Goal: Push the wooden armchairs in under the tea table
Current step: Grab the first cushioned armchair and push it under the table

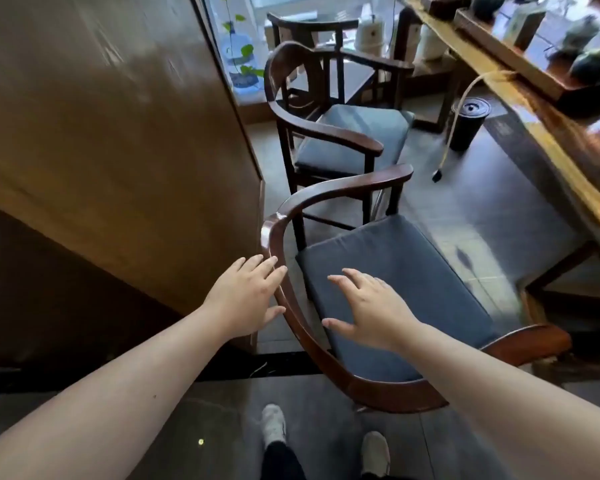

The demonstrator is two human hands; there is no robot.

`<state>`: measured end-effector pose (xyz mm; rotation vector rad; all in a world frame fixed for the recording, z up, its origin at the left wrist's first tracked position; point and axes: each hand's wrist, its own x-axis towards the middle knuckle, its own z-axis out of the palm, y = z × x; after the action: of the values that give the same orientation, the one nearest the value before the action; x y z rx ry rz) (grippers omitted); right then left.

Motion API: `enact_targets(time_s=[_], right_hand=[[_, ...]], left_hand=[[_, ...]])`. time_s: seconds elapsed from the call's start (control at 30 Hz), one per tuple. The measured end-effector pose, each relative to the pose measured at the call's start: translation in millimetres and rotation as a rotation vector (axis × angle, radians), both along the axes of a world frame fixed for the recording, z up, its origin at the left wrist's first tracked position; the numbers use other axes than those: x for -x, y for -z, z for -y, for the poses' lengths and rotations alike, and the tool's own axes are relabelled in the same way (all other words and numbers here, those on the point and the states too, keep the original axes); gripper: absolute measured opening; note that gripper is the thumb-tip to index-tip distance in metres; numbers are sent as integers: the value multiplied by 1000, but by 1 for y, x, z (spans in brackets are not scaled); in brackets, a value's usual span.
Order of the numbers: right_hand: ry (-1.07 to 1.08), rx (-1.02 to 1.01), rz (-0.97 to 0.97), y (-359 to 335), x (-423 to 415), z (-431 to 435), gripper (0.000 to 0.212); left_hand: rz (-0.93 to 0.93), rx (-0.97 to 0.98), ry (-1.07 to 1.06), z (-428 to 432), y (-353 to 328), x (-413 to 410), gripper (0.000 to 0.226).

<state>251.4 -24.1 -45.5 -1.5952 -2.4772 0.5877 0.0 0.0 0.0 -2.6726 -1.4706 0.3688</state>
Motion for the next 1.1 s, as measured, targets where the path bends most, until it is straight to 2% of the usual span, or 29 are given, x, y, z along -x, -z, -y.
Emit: enact_targets(time_s=[0.23, 0.57, 0.77, 0.87, 0.97, 1.1], right_hand=[[115, 57, -71, 18, 47, -10, 81], [342, 261, -87, 37, 118, -27, 74], [523, 451, -147, 57, 130, -7, 63], [620, 540, -202, 62, 135, -2, 68], [642, 551, -198, 63, 137, -3, 72], [642, 522, -221, 59, 142, -4, 61]], left_hand=[[-4, 33, 197, -59, 20, 31, 77], [-58, 128, 486, -139, 51, 46, 77], [-42, 264, 717, -167, 66, 42, 52], [-122, 273, 798, -166, 75, 28, 36], [-183, 295, 882, -175, 72, 22, 20], [-211, 316, 965, -187, 70, 22, 14]])
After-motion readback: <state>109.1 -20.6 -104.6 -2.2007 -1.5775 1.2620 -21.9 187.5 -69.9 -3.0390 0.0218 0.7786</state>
